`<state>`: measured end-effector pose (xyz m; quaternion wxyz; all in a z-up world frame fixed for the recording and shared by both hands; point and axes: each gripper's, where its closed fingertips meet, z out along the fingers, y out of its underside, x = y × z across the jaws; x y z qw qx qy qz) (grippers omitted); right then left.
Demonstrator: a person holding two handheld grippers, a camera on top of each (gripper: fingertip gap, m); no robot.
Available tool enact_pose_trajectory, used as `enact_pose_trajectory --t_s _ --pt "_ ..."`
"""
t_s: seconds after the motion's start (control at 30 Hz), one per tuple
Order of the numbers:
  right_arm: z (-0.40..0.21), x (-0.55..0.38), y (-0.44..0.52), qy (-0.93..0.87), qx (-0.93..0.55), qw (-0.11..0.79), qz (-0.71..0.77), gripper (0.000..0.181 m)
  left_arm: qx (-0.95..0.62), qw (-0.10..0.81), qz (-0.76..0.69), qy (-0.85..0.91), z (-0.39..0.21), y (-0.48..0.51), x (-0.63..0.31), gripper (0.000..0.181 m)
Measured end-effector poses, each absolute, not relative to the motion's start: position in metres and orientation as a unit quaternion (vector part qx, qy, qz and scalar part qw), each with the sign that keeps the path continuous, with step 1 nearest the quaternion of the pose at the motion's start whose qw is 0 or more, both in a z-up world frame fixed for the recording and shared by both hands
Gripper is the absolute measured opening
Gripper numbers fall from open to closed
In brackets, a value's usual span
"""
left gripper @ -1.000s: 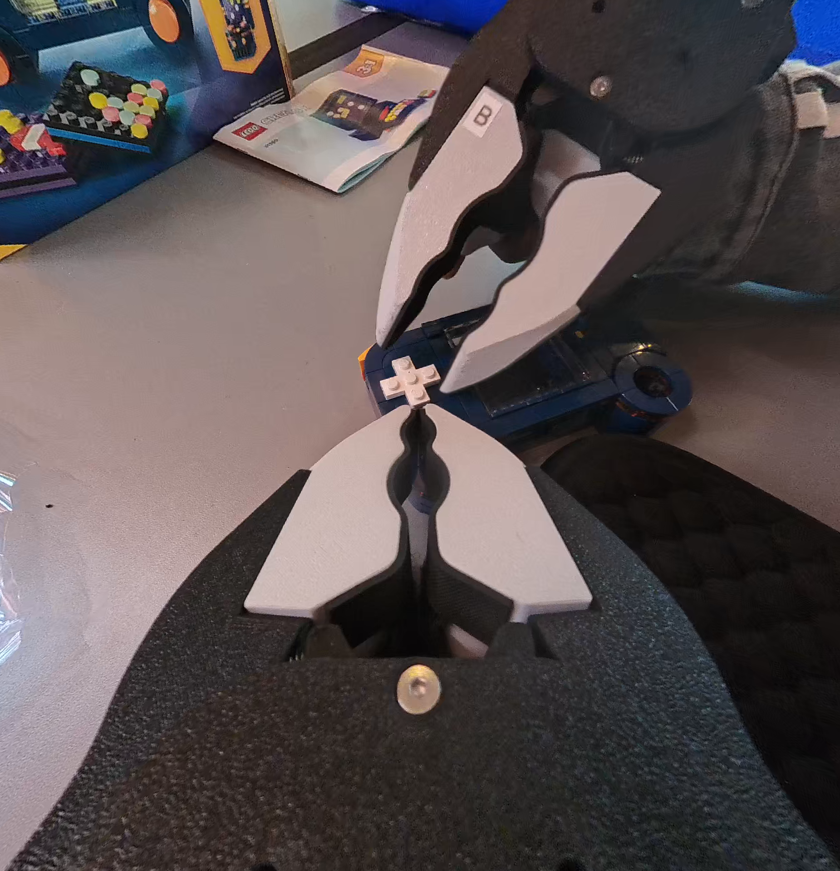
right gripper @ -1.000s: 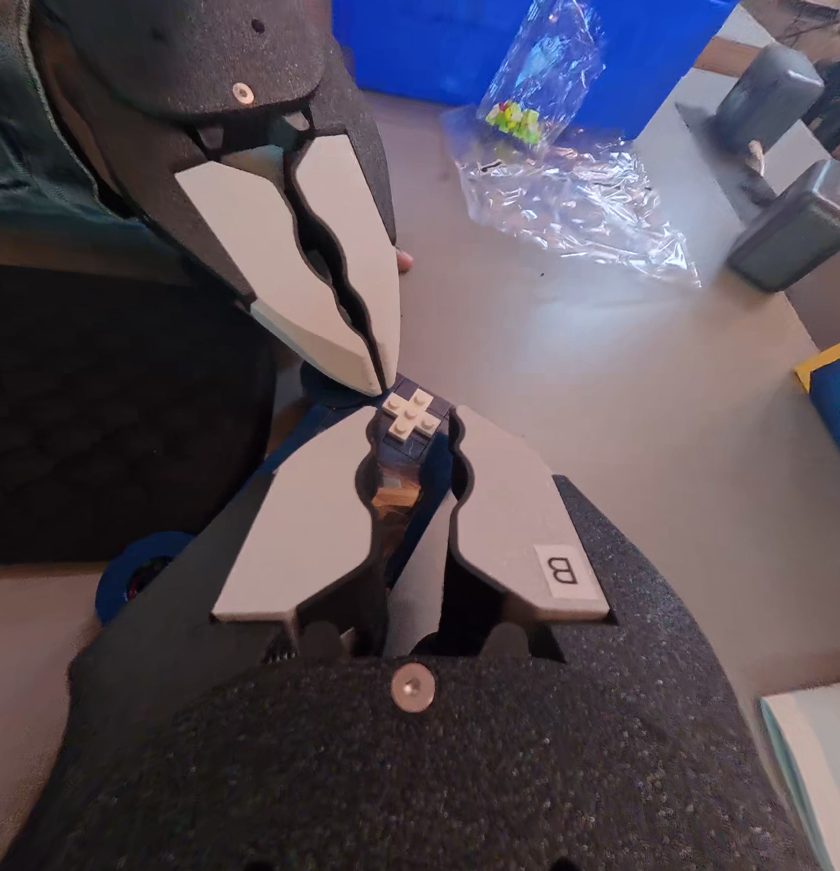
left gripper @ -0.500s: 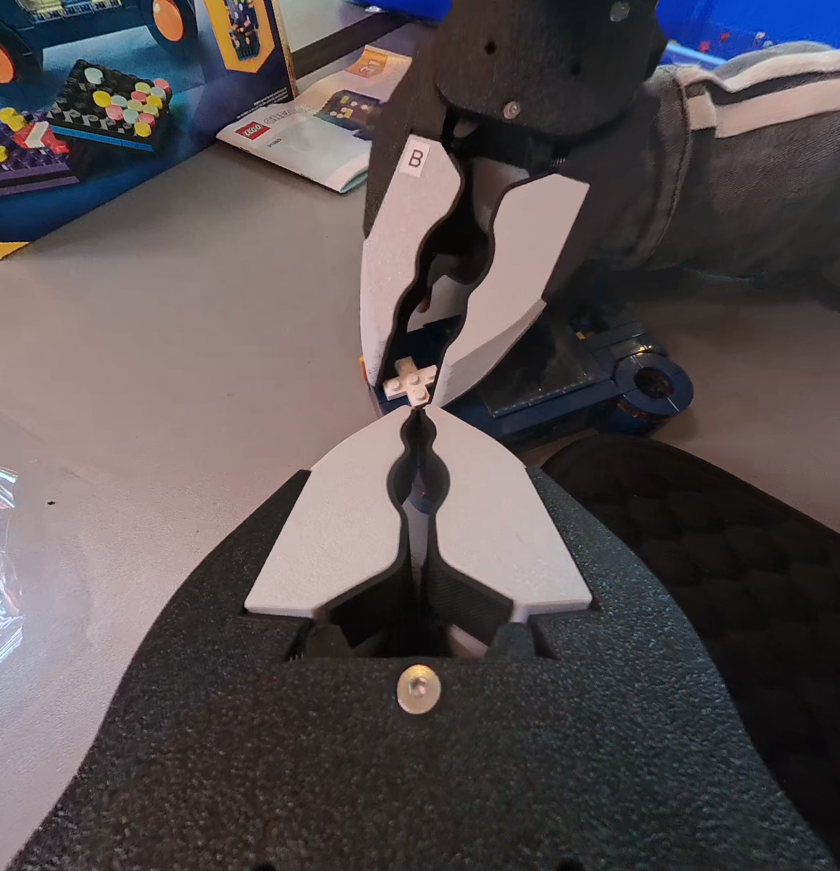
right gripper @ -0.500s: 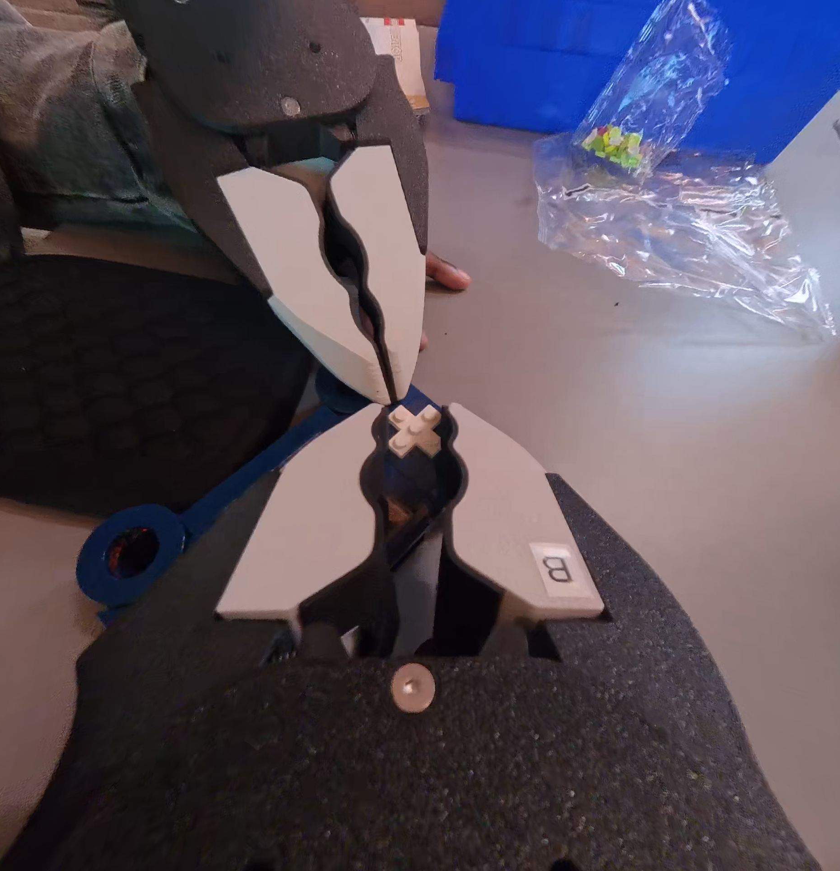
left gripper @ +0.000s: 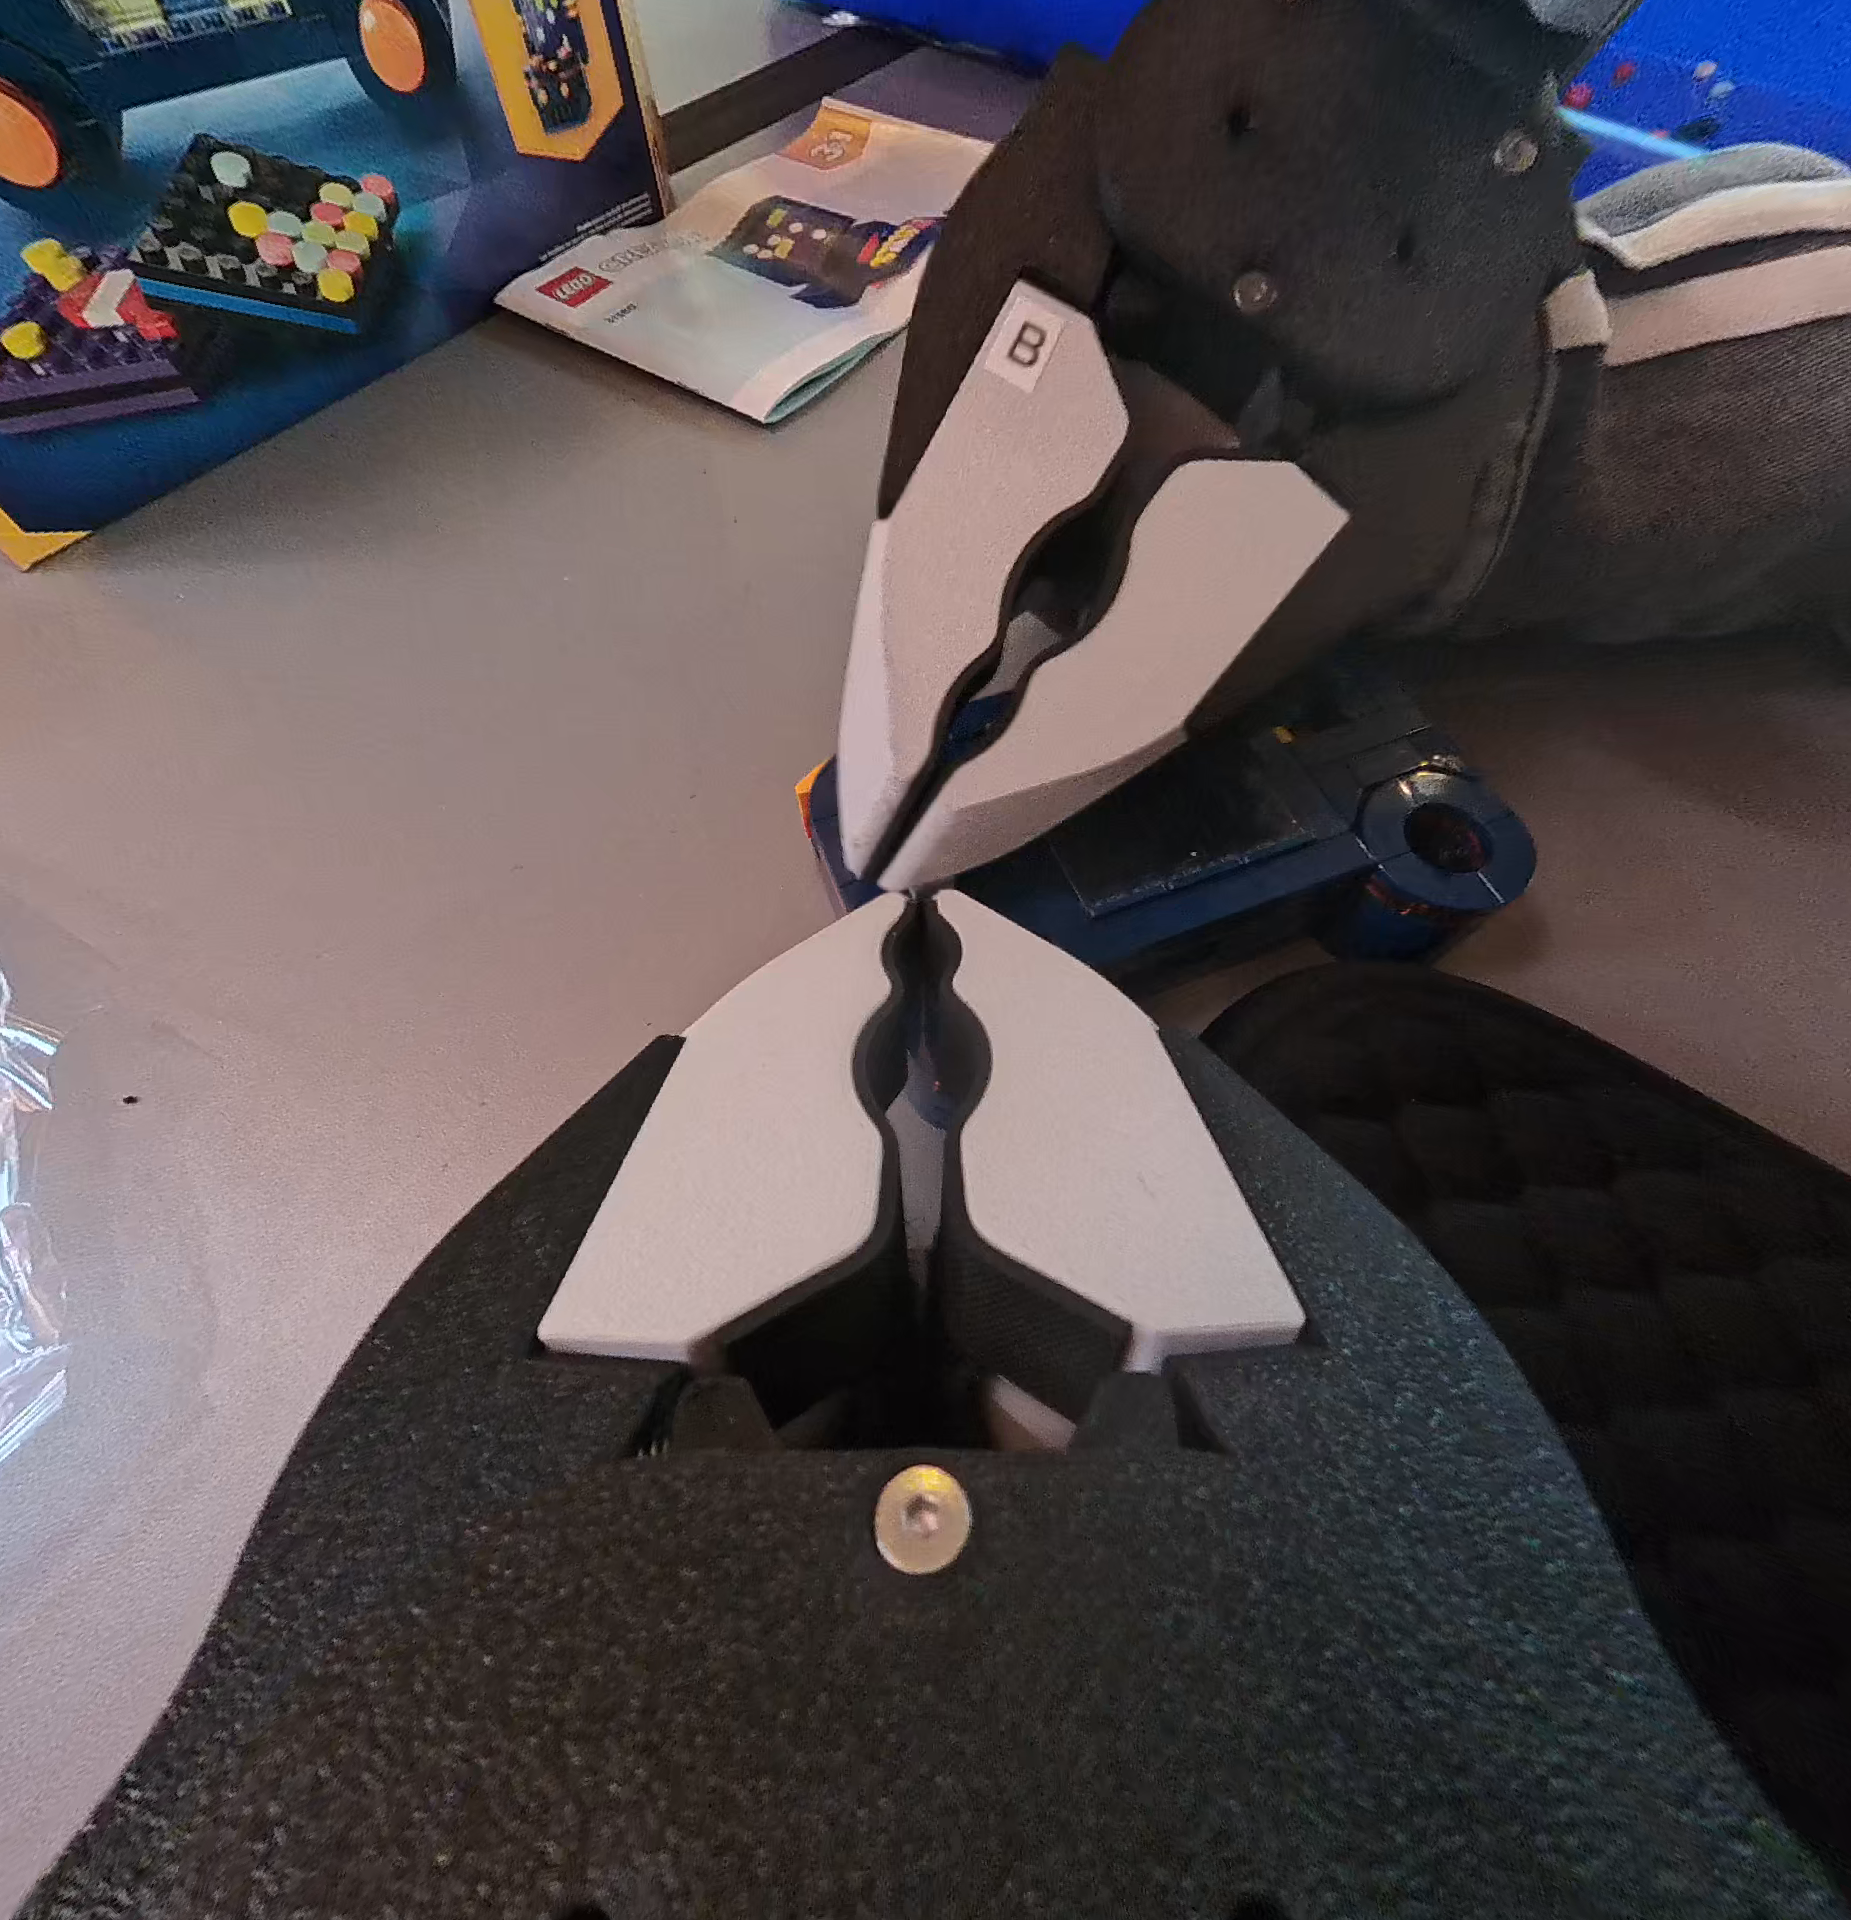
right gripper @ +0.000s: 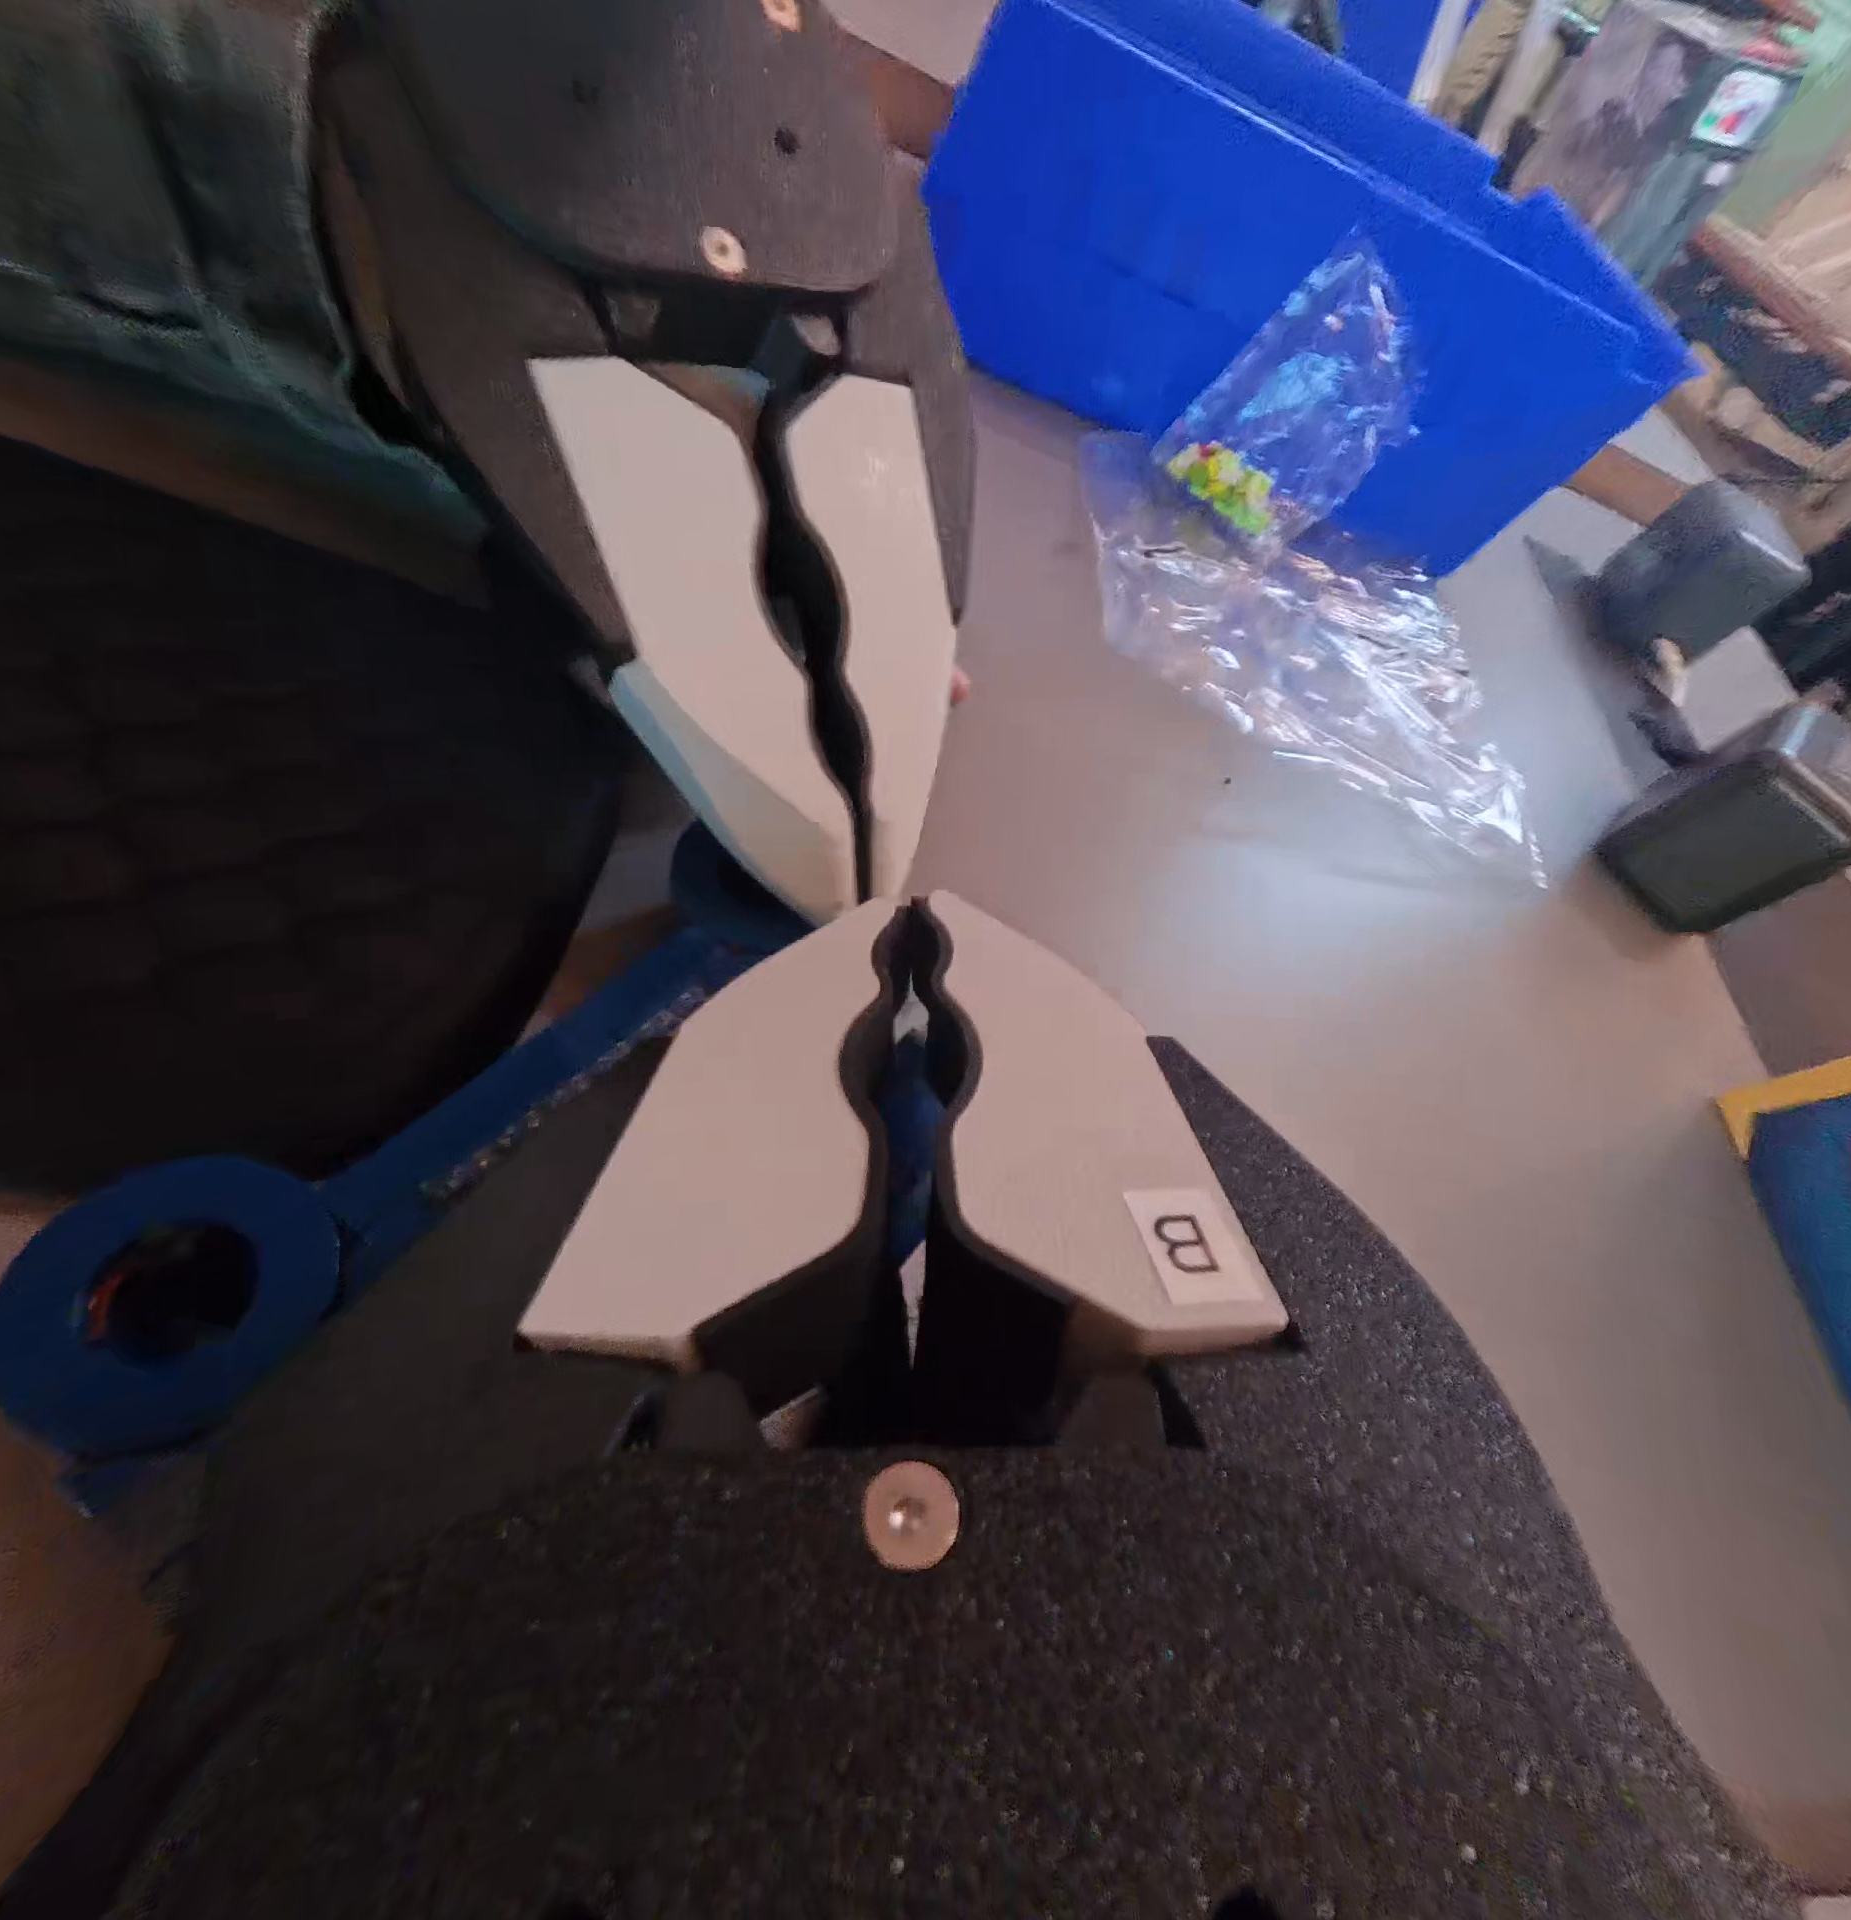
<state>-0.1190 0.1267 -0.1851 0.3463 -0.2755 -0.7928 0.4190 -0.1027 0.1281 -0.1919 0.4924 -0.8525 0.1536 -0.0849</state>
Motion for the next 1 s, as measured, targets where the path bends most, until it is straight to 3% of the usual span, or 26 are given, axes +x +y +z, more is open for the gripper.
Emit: enact_pose_trajectory --t_s 0.13,0.2,0.27,0.33,0.37,0.4,0.5,1.0 --pt "-0.173 -0.122 0.137 -0.766 -0.33 0.325 0.446 0.0 -0.852 0.492 -0.087 0.153 -0.192 0.128 -0.103 0.0" --pt "-0.166 -0.122 0.144 -0.752 -0.41 0.264 0.443 0.007 -0.853 0.492 -0.087 0.152 -0.192 0.128 -0.103 0.0" --pt "-0.167 -0.118 0.146 -0.765 -0.473 0.203 0.386 0.014 -0.852 0.493 -0.086 0.152 -0.191 0.128 -0.103 0.0" --pt "-0.168 -0.114 0.144 -0.774 -0.513 0.173 0.328 0.009 -0.854 0.492 -0.09 0.144 -0.191 0.128 -0.105 0.0" --pt "-0.167 -0.114 0.14 -0.772 -0.532 0.155 0.311 0.007 -0.855 0.492 -0.094 0.139 -0.191 0.127 -0.106 0.003" --pt "-0.168 -0.112 0.137 -0.774 -0.543 0.14 0.293 0.008 -0.854 0.493 -0.1 0.132 -0.19 0.126 -0.106 0.031" --pt "-0.174 -0.112 0.137 -0.781 -0.561 0.138 0.236 0.01 -0.834 0.525 -0.121 0.12 -0.178 0.124 -0.108 0.04" --pt "-0.193 -0.116 0.141 -0.765 -0.61 0.134 0.157 0.012 -0.844 0.507 -0.123 0.123 -0.184 0.125 -0.107 0.015"
